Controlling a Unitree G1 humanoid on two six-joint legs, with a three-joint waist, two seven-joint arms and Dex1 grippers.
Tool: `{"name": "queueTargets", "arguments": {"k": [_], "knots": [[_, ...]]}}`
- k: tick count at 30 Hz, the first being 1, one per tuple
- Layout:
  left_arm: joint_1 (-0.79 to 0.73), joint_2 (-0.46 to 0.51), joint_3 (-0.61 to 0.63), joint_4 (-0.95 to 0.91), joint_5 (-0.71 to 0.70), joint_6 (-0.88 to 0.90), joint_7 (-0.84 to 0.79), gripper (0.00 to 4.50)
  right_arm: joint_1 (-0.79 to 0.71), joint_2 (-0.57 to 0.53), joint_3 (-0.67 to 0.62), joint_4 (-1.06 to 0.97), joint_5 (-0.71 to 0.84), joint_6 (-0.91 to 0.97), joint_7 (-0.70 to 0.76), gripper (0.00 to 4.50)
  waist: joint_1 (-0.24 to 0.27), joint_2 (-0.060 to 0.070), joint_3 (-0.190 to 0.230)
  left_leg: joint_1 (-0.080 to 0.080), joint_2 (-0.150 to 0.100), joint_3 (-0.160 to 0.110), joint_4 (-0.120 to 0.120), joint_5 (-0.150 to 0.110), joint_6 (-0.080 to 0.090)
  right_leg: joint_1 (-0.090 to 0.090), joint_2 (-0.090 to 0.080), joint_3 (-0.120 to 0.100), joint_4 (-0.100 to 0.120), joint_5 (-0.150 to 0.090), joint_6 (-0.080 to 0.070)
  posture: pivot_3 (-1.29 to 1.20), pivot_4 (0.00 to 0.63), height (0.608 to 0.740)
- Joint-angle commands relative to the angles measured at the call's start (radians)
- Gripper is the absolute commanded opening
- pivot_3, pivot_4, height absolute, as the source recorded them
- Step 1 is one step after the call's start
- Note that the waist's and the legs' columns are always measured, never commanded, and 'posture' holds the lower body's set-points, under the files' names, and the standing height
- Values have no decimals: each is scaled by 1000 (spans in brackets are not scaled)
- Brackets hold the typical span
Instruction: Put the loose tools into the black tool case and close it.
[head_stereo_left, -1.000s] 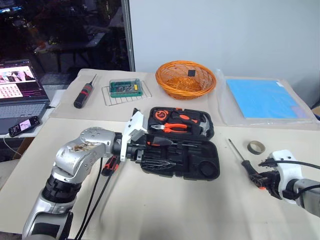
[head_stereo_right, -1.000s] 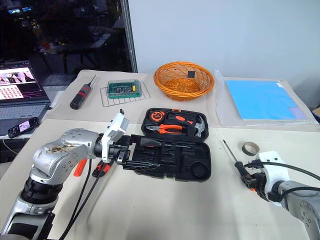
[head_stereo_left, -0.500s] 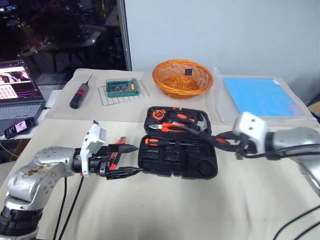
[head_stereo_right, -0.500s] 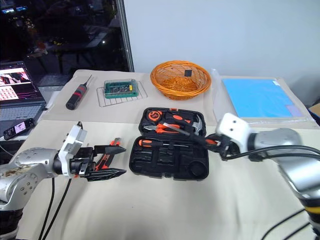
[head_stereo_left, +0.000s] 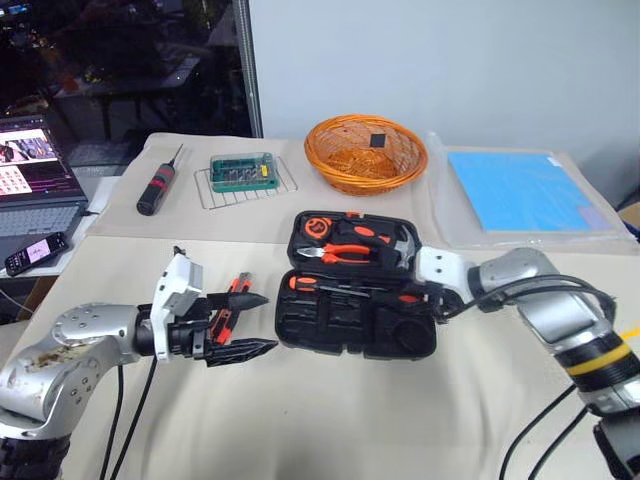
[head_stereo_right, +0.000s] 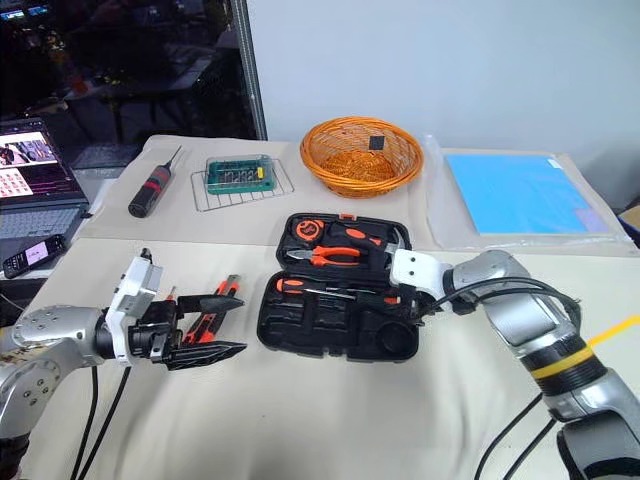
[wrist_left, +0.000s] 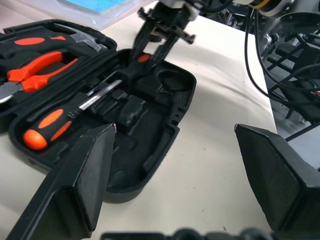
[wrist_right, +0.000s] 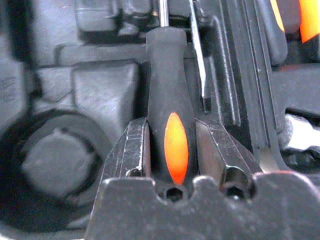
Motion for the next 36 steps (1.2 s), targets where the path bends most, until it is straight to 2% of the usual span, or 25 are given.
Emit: {"name": "queueTargets", "arguments": {"k": [1, 2, 4, 8, 10, 14, 17, 19, 22, 24, 27, 31, 34, 36], "knots": [[1, 11, 16, -26, -13, -20, 7, 4067, -22, 6, 21, 18, -29, -26, 62, 997, 2, 0, 0, 0, 0, 0, 0, 0, 0, 0, 0, 0, 1, 0, 0, 0, 150, 740], [-1, 12, 13, -24, -11, -22, 8, 4067, -27, 8, 29, 24, -32, -29, 81, 997, 1, 0, 0, 0, 0, -1, 0, 1, -1, 0, 0, 0, 1, 0, -1, 0, 150, 740], [-6, 11, 8, -19, -7, -25, 10, 4067, -36, 13, 38, 36, -41, -43, 109, 2002, 1, 0, 0, 1, 0, 0, 0, 1, -1, 0, 0, 0, 1, 0, -1, 0, 150, 740], [-14, 13, 4, -7, 1, -30, 9, 4067, -44, 18, 9, 48, -63, -114, 108, 3274, 3, 0, 0, 0, 0, -1, 0, 0, 0, 0, 0, -1, 1, 0, -1, 0, 150, 740], [-14, 14, 6, -4, 3, -31, 9, 4067, -47, 22, -38, 40, -22, -117, 120, 3274, 2, 0, 0, 0, 0, -1, 0, 0, -1, 0, 1, -1, 0, 0, -2, 0, 150, 740], [-14, 4, 5, -1, 4, -32, 24, 4067, -59, 52, -185, 18, 154, 16, 134, 3274, 0, 0, 0, 0, 1, 0, 0, 1, -1, 0, 1, -1, 1, 0, -2, 0, 150, 740], [-14, 2, 5, 0, -1, -33, 28, 4067, -35, 93, -284, -9, 285, 124, 112, 2528, 0, 0, 0, 0, 1, -1, 0, 1, -1, 0, 1, -2, 1, 1, -3, 0, 150, 740], [-13, 4, 5, 2, -1, -35, 28, 4067, 2, 130, -332, -47, 330, 164, 57, 1862, 0, 0, 0, 0, 1, -1, 0, 1, -1, 0, 1, -2, 1, 1, -3, 0, 150, 740], [-9, 11, 3, 9, 12, -47, 22, 4067, 129, 232, -361, -149, 303, 153, -124, 771, 3, -1, -1, 1, 1, -2, -1, 1, -1, 1, 1, -2, 2, 1, -3, 0, 150, 740], [-9, 13, 6, 17, 19, -53, 21, 4067, 209, 278, -326, -188, 239, 118, -218, 124, 4, -1, 0, 0, 1, -2, -1, 1, -2, 0, 1, -3, 2, 1, -3, 0, 150, 740], [3, 16, 10, 19, 27, -63, 20, 4067, 280, 298, -236, -165, 104, 28, -301, 23, 3, -1, 0, 0, 1, -1, -1, 1, -2, -1, 0, -2, 3, 1, -3, 0, 150, 740], [22, 20, 28, 21, 32, -68, 24, 4067, 302, 268, -92, -73, -61, -77, -324, 23, -4, -2, -1, 4, 1, 0, -1, 2, -3, 2, 1, -1, 3, 0, -3, 0, 150, 740], [45, 17, 54, 28, 31, -72, 39, 4067, 282, 262, -57, -31, -114, -138, -326, 23, -10, -2, -2, 15, 2, 0, -2, -4, -10, 12, 1, -1, 2, -7, -1, 0, 150, 740], [70, -11, 96, 36, 39, -56, 118, 4067, 277, 291, -114, -55, -72, -166, -351, 23, -15, -3, -2, 21, 2, -1, -3, -8, -4, 14, 0, -1, 2, -9, -3, 0, 150, 740]]}}
